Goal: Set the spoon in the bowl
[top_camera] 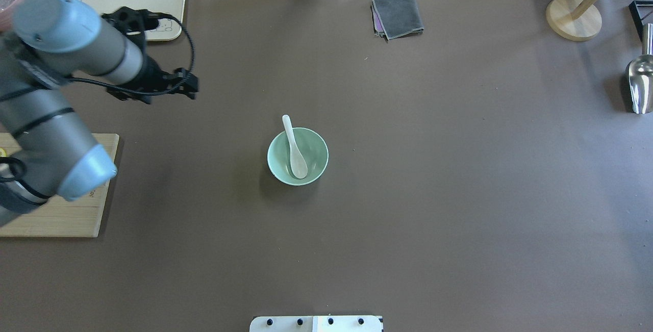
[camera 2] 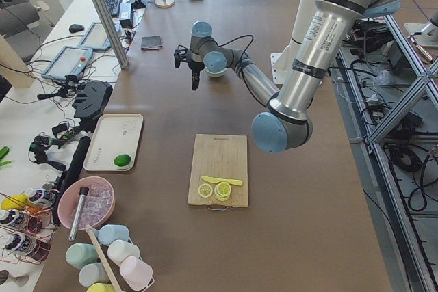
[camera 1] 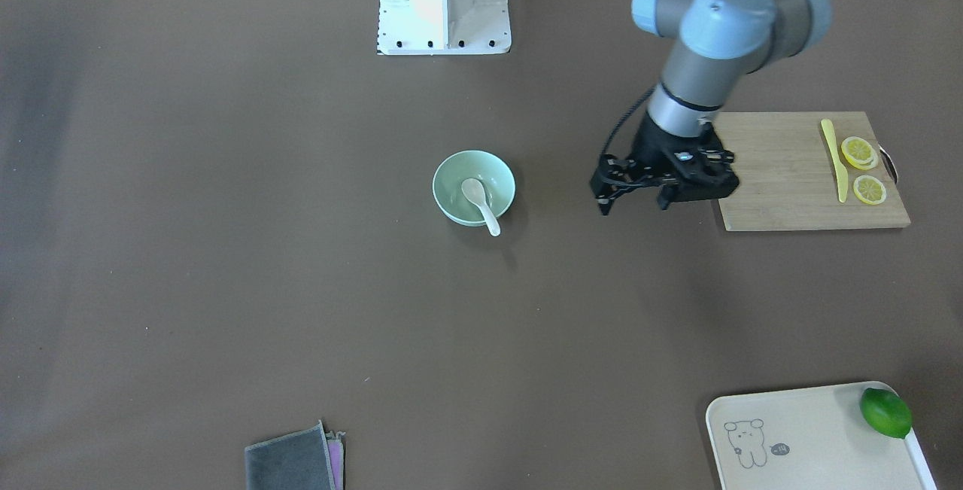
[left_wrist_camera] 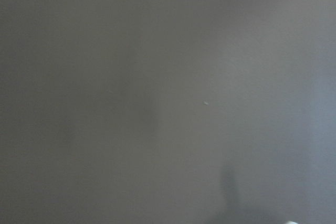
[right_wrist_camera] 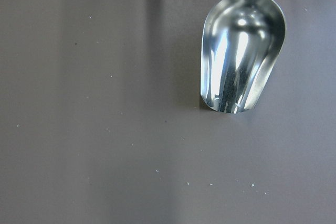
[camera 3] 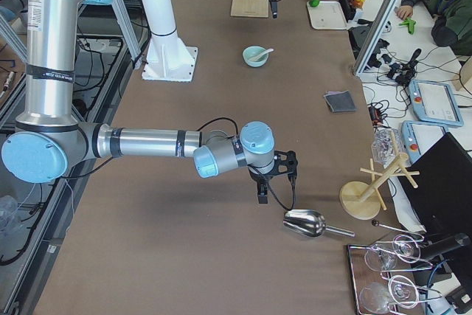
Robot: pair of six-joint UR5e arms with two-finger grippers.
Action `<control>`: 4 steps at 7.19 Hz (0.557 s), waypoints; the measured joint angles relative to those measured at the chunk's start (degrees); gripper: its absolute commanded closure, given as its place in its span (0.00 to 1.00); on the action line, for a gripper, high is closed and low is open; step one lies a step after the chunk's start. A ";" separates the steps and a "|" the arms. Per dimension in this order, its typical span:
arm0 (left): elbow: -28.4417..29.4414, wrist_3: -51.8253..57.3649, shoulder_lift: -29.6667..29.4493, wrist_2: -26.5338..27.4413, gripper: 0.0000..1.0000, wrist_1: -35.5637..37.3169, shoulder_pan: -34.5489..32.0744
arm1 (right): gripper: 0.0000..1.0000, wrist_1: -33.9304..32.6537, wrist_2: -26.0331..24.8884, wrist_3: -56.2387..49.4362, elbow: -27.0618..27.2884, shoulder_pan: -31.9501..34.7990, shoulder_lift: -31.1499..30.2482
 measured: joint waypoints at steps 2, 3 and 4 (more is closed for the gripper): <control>-3.26 26.79 12.52 -8.57 0.02 3.13 -13.72 | 0.00 -9.70 0.18 -9.38 2.06 1.55 -0.01; -3.17 39.18 18.21 -11.16 0.02 3.38 -20.23 | 0.00 -15.04 0.19 -12.98 4.27 2.81 -0.19; -2.31 48.70 22.26 -12.29 0.02 3.26 -25.61 | 0.00 -19.37 0.10 -16.38 6.02 4.39 -0.44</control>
